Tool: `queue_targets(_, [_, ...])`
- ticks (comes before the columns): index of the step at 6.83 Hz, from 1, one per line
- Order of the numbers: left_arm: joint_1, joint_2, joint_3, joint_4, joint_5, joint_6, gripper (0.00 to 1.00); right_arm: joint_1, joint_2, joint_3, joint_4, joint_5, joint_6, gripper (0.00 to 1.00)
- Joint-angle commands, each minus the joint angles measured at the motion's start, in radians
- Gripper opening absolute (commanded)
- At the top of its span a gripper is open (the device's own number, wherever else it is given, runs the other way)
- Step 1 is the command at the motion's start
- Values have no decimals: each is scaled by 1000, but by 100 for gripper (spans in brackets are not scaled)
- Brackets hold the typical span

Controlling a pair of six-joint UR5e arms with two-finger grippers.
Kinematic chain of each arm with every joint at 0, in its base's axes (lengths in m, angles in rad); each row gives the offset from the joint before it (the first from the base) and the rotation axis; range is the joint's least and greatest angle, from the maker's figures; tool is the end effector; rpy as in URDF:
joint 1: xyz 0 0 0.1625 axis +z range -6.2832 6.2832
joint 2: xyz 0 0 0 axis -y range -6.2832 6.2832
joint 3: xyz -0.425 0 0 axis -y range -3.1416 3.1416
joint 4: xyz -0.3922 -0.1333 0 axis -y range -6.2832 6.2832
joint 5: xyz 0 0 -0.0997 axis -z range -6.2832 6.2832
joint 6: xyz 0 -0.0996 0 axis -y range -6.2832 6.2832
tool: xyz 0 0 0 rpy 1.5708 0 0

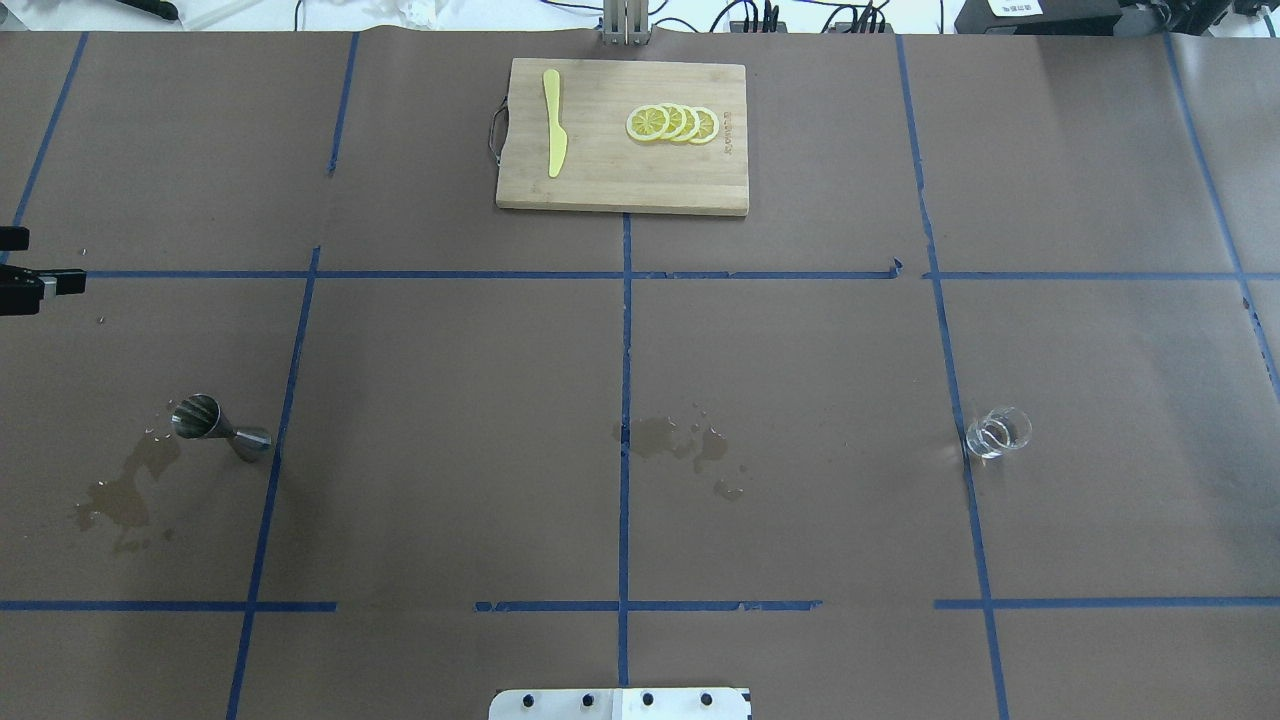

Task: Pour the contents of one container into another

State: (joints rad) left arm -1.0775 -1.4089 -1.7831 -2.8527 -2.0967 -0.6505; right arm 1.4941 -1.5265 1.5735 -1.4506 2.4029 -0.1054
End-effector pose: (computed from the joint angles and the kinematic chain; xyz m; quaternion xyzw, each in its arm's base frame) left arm 0.1305 -0.4186 0.4857 0.3912 0.4948 0.1005 0.7694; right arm 0.0196 -0.5231 0.6182 0.0822 -0.4016 -0.1165 0.9047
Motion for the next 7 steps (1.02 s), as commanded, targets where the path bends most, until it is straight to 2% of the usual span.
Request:
queue_targets(1, [152, 69, -36, -126, 218, -212, 100, 0, -14, 5, 42, 1, 0, 100])
queue_targets(2, [227, 129, -105, -128, 307, -277, 100, 0, -30, 3, 86, 1, 3, 100])
queue_targets(3, [358, 154, -122, -128, 481, -340, 100, 0, -49, 8, 97, 13, 6, 100])
queue_targets(4, [574, 163, -122, -122, 787, -453, 100, 0, -49, 8, 99, 16, 7, 100])
queue_targets(5, [705, 200, -122, -120, 993, -513, 100, 0, -50, 10, 99, 27, 7, 100])
queue_targets(6, [750, 221, -122, -123, 1079, -524, 100, 0, -53, 11, 99, 28, 7, 100])
queue_targets(7, [828, 223, -122, -122, 1219, -523, 100, 0, -61, 17, 99, 30, 6, 100])
